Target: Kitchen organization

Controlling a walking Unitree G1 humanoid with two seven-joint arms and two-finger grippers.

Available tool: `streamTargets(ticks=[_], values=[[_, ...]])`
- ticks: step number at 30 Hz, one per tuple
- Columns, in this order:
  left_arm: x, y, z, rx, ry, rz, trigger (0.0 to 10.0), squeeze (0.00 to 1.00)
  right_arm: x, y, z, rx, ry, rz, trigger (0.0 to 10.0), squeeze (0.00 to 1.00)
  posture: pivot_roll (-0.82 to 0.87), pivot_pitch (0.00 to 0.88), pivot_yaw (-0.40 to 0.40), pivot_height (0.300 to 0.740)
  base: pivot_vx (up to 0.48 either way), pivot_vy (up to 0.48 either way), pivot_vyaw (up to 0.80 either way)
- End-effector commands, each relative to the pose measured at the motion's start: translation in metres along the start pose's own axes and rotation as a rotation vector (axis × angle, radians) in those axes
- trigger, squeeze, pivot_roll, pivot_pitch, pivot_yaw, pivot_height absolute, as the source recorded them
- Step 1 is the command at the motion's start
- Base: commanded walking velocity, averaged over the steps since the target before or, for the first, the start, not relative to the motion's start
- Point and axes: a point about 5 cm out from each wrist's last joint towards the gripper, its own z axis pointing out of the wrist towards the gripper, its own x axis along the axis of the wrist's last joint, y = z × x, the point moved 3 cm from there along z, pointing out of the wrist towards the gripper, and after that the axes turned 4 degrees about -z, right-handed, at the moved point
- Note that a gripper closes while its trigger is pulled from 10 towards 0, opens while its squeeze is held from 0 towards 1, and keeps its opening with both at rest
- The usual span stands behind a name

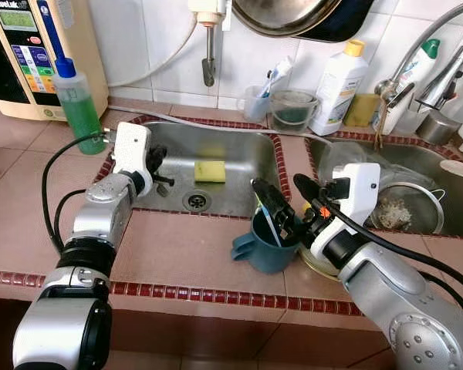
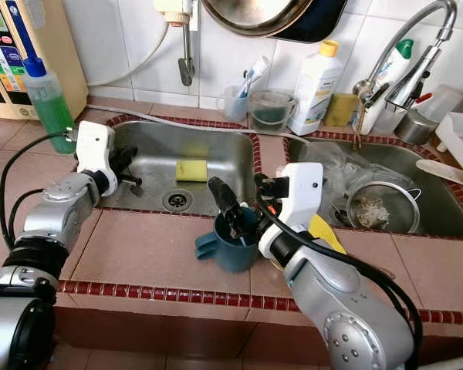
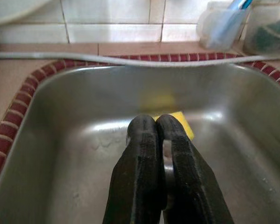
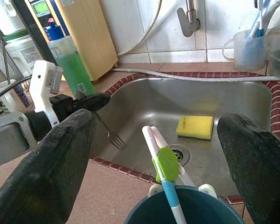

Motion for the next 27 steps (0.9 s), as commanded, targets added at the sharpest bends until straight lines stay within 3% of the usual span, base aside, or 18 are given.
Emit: streamTargets(ticks=[1, 21, 22, 23, 24, 27], values=[[-0.007, 0.003, 0.002, 0.001, -0.047, 0.007, 10.0, 0.0, 0.006, -0.003, -0.002, 0.014, 0.009, -0.004, 10.0, 0.0, -0.17, 0.0, -0.045, 0.74, 0.0, 0.0, 0.0], [-0.017, -0.001, 0.001, 0.013, -0.094, 0.002, 10.0, 0.0, 0.007, -0.004, -0.005, 0.015, -0.008, 0.002, 10.0, 0.0, -0.18, 0.0, -0.051, 0.74, 0.0, 0.0, 0.0], [-0.017, -0.001, 0.001, 0.011, -0.094, -0.001, 10.0, 0.29, 0.007, -0.004, -0.005, 0.015, -0.008, -0.001, 10.0, 0.0, -0.18, 0.0, -0.051, 0.74, 0.0, 0.0, 0.0], [-0.017, -0.001, 0.001, 0.01, -0.094, -0.003, 10.0, 0.29, 0.007, -0.004, -0.005, 0.015, -0.009, -0.001, 10.0, 0.0, -0.18, 0.0, -0.051, 0.74, 0.0, 0.0, 0.0], [-0.017, 0.0, 0.0, 0.004, -0.094, -0.011, 10.0, 1.0, 0.008, -0.004, -0.005, 0.016, -0.008, 0.0, 10.0, 0.0, -0.18, 0.0, -0.052, 0.74, 0.0, 0.0, 0.0], [-0.018, 0.001, 0.0, -0.009, -0.092, -0.02, 10.0, 1.0, 0.009, -0.003, -0.004, 0.016, -0.007, 0.005, 10.0, 0.0, -0.18, 0.0, -0.056, 0.74, 0.0, 0.0, 0.0]])
